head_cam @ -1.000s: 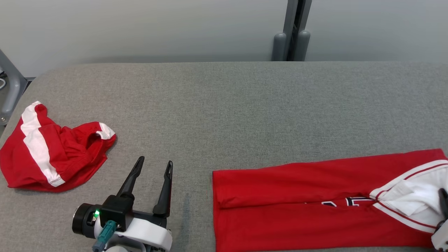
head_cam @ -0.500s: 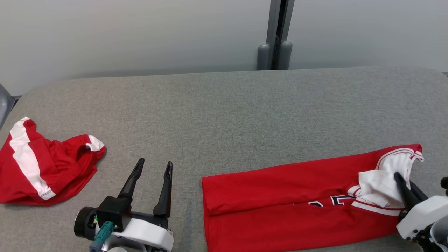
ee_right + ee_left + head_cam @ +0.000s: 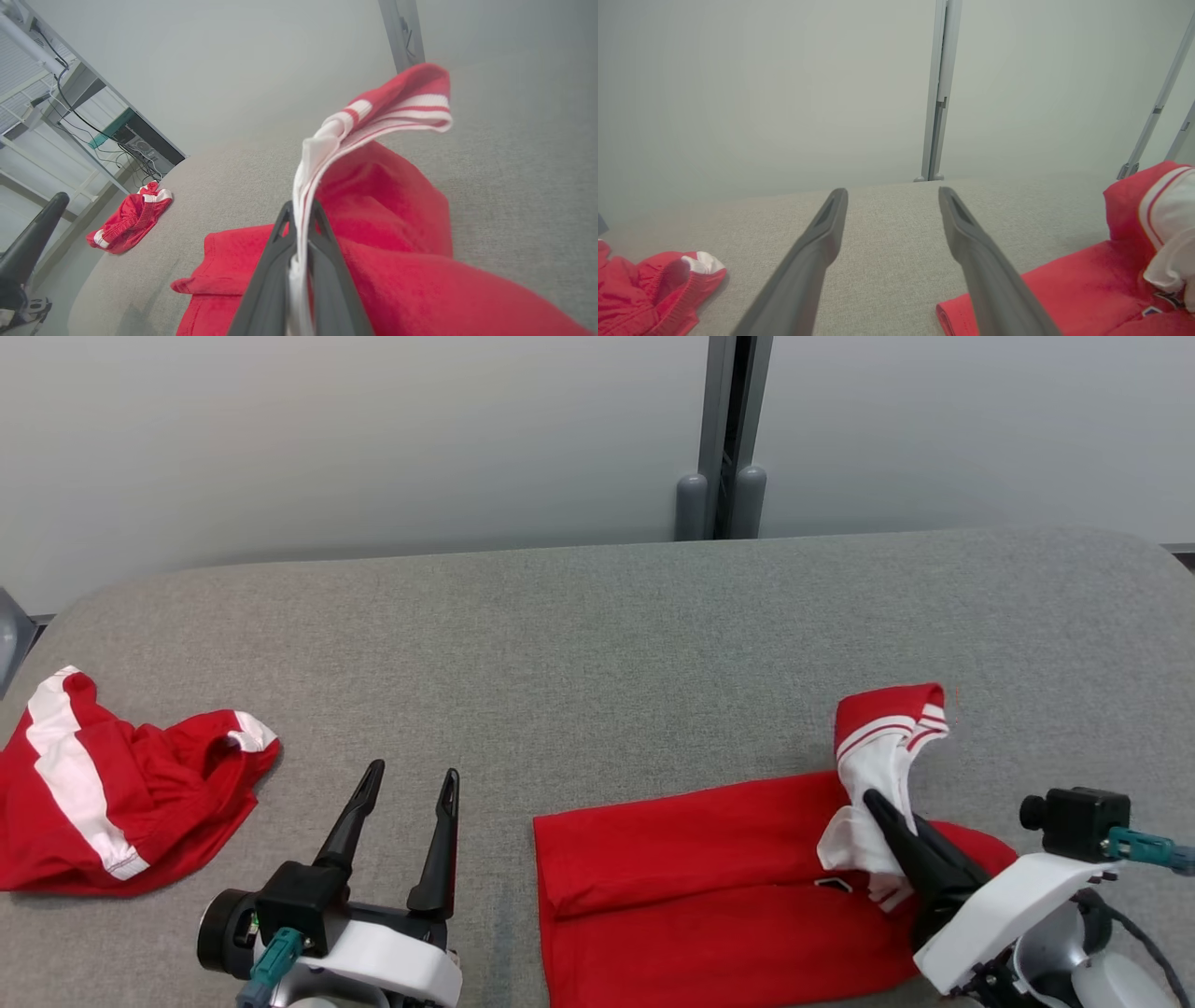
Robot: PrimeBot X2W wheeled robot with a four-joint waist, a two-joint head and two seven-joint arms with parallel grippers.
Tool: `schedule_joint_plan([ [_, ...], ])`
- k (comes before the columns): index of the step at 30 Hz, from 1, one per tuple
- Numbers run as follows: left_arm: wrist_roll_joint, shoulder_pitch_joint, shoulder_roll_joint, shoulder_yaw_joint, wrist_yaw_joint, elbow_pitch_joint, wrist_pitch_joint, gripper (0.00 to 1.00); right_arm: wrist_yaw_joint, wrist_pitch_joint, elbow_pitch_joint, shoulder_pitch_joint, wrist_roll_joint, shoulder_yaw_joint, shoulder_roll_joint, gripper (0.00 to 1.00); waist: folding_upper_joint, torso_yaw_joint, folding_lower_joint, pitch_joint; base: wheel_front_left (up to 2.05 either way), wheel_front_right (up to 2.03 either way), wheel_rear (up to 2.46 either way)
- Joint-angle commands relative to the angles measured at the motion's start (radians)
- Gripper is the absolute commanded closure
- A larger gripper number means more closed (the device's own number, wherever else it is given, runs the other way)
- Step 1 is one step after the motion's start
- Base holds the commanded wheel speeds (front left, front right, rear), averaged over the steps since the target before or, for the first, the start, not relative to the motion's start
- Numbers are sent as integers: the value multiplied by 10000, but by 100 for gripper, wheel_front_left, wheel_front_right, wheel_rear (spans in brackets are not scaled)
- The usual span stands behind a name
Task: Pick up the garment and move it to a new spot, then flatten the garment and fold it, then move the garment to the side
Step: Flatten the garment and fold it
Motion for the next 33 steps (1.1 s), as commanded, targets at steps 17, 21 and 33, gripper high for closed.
schedule_joint_plan([
  [17, -289, -391, 28, 3, -18, 175, -31, 0, 4, 634, -413, 1102, 1330, 74, 2276, 100, -1, 695, 0, 348, 0, 0, 0],
  [21, -338, -443, 34, -78, -1, 222, -30, 0, 4, -39, 253, 703, 2483, 822, 2286, 100, -1, 838, 0, 435, 0, 0, 0],
  [33, -540, -726, 29, -342, 68, 336, -31, 0, 11, -1570, 2230, -990, 6369, 3021, 2285, 100, -1, 1414, 0, 787, 0, 0, 0],
])
